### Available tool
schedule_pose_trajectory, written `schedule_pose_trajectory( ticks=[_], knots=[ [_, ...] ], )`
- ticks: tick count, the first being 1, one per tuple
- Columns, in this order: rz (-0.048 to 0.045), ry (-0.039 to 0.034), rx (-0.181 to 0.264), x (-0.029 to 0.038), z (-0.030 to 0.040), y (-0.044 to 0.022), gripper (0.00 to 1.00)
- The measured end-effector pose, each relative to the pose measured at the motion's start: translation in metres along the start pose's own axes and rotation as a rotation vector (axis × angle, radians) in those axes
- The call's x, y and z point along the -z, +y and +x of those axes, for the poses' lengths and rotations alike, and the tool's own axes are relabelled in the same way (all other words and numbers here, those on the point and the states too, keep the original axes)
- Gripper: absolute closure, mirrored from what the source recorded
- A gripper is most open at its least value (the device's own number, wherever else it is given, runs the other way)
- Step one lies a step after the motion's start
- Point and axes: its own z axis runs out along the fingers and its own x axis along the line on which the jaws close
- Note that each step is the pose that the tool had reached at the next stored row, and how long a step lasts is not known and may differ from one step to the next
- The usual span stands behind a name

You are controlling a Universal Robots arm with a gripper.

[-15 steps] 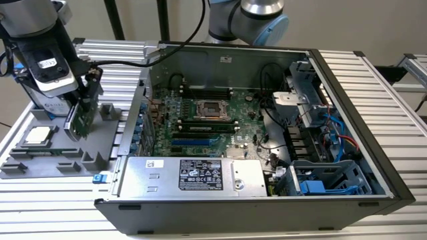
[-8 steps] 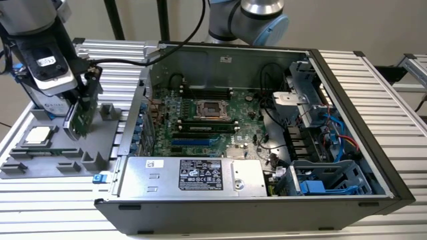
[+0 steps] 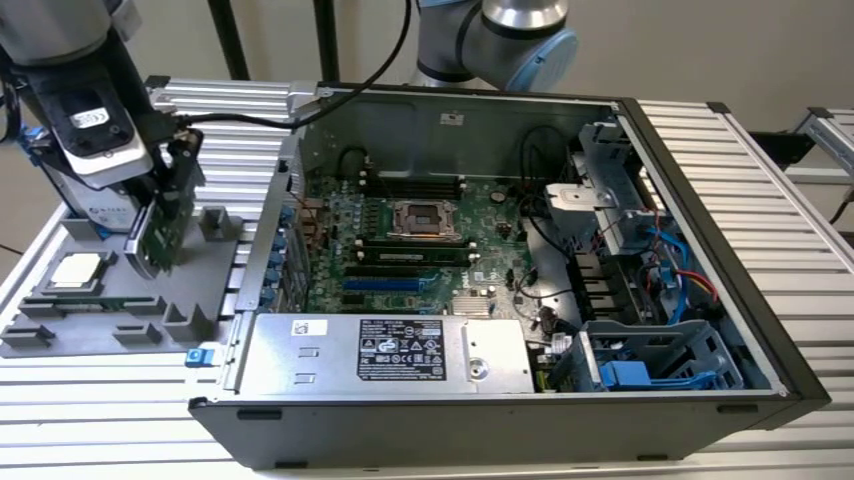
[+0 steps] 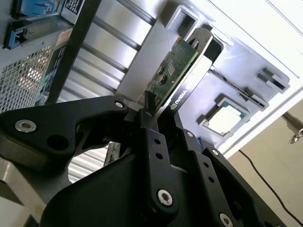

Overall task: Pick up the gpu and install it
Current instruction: 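Pick up the gpu and move the gpu toward the slot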

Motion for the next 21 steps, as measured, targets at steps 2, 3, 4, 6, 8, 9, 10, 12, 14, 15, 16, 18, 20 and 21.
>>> schedule_pose_trajectory(
  ticks=[2,3,4,6,8,9,10,12,14,15,16,18,20,21],
  knots=[
    [-0.0002,0.0,0.0,0.0008,0.0,0.0001,1.0],
    [-0.0002,0.0,0.0,0.0012,0.0,0.0001,1.0],
    [-0.0002,0.0,0.0,0.0016,0.0,0.0001,1.0],
    [-0.0004,0.0,0.0,0.0024,0.0,0.0002,1.0],
    [-0.0005,-0.0001,0.0,0.0031,0.0,0.0002,1.0],
    [-0.0005,0.0,0.0,0.0036,0.0,0.0002,1.0],
    [-0.0006,0.0,0.0,0.0039,0.0,0.0003,1.0],
    [-0.0007,0.0,0.0,0.0045,-0.0001,0.0003,1.0],
    [-0.0007,-0.0001,0.0,0.0052,-0.0001,0.0004,1.0],
    [-0.0007,0.0,0.0,0.0055,-0.0001,0.0004,1.0],
    [-0.0008,0.0,0.0,0.0058,-0.0001,0.0004,1.0],
    [-0.0008,0.0,0.0,0.0065,-0.0001,0.0004,1.0],
    [-0.0009,-0.0001,0.0,0.0071,-0.0001,0.0005,1.0],
    [-0.001,0.0,0.0,0.0074,-0.0001,0.0005,1.0]
  ],
)
